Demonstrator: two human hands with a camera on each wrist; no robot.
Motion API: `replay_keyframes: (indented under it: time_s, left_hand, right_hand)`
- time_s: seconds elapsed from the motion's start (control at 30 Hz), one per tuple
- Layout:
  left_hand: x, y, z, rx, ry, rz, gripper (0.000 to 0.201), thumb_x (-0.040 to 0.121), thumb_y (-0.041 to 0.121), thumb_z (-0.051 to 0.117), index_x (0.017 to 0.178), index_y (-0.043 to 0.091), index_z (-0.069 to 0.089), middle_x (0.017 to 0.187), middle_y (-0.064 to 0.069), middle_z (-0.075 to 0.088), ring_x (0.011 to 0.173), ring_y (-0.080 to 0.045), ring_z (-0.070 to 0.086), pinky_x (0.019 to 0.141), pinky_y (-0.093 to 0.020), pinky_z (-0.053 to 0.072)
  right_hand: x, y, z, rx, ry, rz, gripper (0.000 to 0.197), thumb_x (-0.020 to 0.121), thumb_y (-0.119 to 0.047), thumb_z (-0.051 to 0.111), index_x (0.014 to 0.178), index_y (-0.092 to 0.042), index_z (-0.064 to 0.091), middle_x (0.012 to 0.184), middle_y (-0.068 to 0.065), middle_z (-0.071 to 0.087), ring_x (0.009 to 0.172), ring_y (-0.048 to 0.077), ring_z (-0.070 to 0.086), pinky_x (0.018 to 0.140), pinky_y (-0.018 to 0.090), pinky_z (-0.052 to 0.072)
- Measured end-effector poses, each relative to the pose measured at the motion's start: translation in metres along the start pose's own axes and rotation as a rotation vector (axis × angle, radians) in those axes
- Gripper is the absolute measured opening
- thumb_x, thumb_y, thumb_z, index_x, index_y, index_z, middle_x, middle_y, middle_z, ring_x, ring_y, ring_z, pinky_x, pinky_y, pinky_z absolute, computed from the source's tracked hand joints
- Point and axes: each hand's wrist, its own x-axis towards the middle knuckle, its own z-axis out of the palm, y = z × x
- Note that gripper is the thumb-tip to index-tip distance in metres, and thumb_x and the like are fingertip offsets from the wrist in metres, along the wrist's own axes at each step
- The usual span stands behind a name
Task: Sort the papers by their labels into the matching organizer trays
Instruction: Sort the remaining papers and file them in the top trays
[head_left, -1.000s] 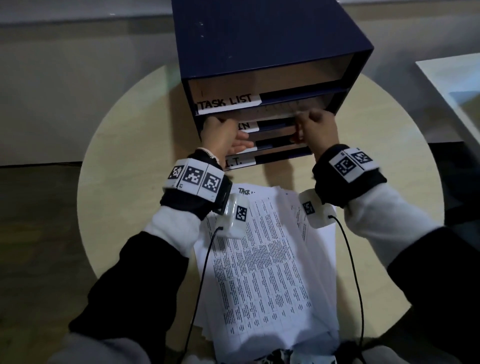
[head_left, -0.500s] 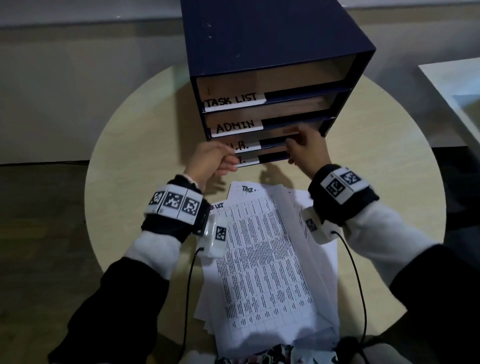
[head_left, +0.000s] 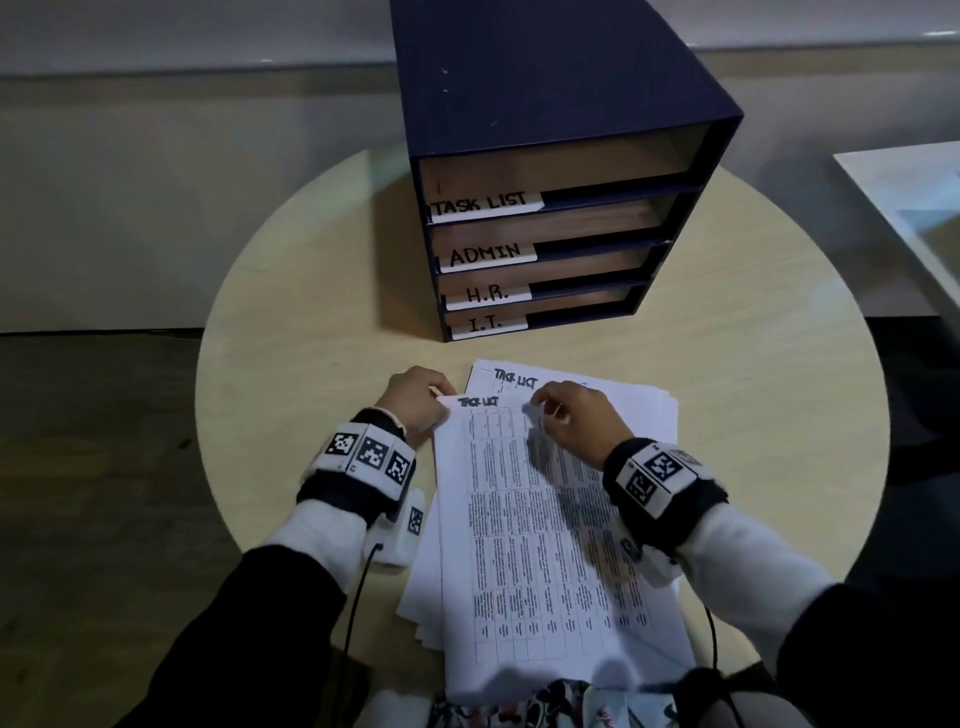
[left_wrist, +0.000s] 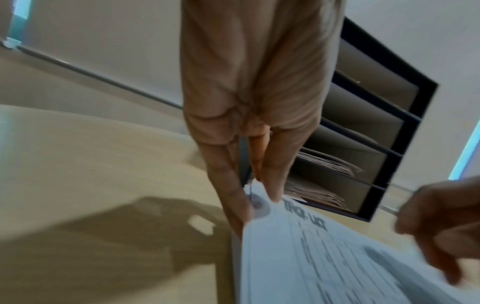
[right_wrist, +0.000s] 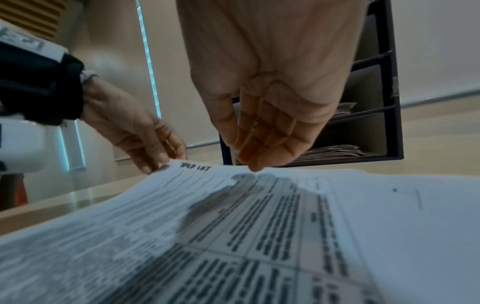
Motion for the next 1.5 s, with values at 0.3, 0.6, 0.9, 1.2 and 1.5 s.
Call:
replay_keyframes:
  time_s: [0.3, 0.6, 0.9, 1.2, 1.5]
  left_hand:
    - [-0.012, 0.006, 0.033, 0.099, -0.032, 0.223, 0.024, 0.090, 0.017, 0.057, 0.067, 0.013, 0.053, 0.146, -0.011, 0.041, 0.131, -0.029, 0.040, 0.107, -0.036, 0.035]
    - [-0.017, 0.002, 0.021, -0.261, -0.259, 0.267, 0.085, 0.066, 0.050, 0.072, 0.139, 0.019, 0.041, 0.149, -0.001, 0.030, 0.135, -0.021, 0.033, 0.107, -0.029, 0.028]
    - [-0.007, -0.001, 0.033, 0.116, -0.055, 0.341, 0.058, 0.090, 0.049, 0.046, 0.137, 0.016, 0.043, 0.146, -0.003, 0.034, 0.132, -0.020, 0.037, 0.110, -0.034, 0.030]
    - [-0.016, 0.004, 0.034, -0.453, -0.030, 0.284, 0.049, 0.100, 0.033, 0.034, 0.075, 0.005, 0.066, 0.100, -0.010, 0.066, 0.094, -0.022, 0.061, 0.082, -0.026, 0.046]
    - [0.003, -0.004, 0.044, 0.115, 0.062, 0.297, 0.039, 0.100, 0.032, 0.031, 0.125, 0.013, 0.054, 0.130, -0.004, 0.046, 0.126, -0.023, 0.037, 0.105, -0.040, 0.032]
  right_hand:
    - [-0.016, 0.014, 0.014, -0.403, -0.055, -0.022, 0.079, 0.085, -0.025, 0.062, 0.148, -0.028, 0.013, 0.154, -0.005, 0.015, 0.141, 0.018, 0.015, 0.111, 0.045, 0.020]
    - [-0.016, 0.011, 0.018, -0.602, 0.257, -0.277, 0.036, 0.040, -0.025, 0.089, 0.067, -0.020, 0.065, 0.070, -0.002, 0.065, 0.062, 0.021, 0.064, 0.063, 0.039, 0.051]
    - [-0.013, 0.013, 0.022, -0.487, 0.244, -0.246, 0.053, 0.039, -0.011, 0.087, 0.087, -0.013, 0.066, 0.072, 0.003, 0.066, 0.064, 0.025, 0.064, 0.061, 0.033, 0.046]
    - [-0.009, 0.012, 0.026, -0.612, 0.239, -0.198, 0.060, 0.038, -0.025, 0.091, 0.087, -0.018, 0.060, 0.082, 0.000, 0.060, 0.073, 0.018, 0.056, 0.062, 0.030, 0.048]
    - [-0.012, 0.015, 0.032, -0.633, 0.425, -0.381, 0.051, 0.026, -0.014, 0.089, 0.065, -0.017, 0.057, 0.063, -0.003, 0.059, 0.061, 0.019, 0.055, 0.061, 0.026, 0.046]
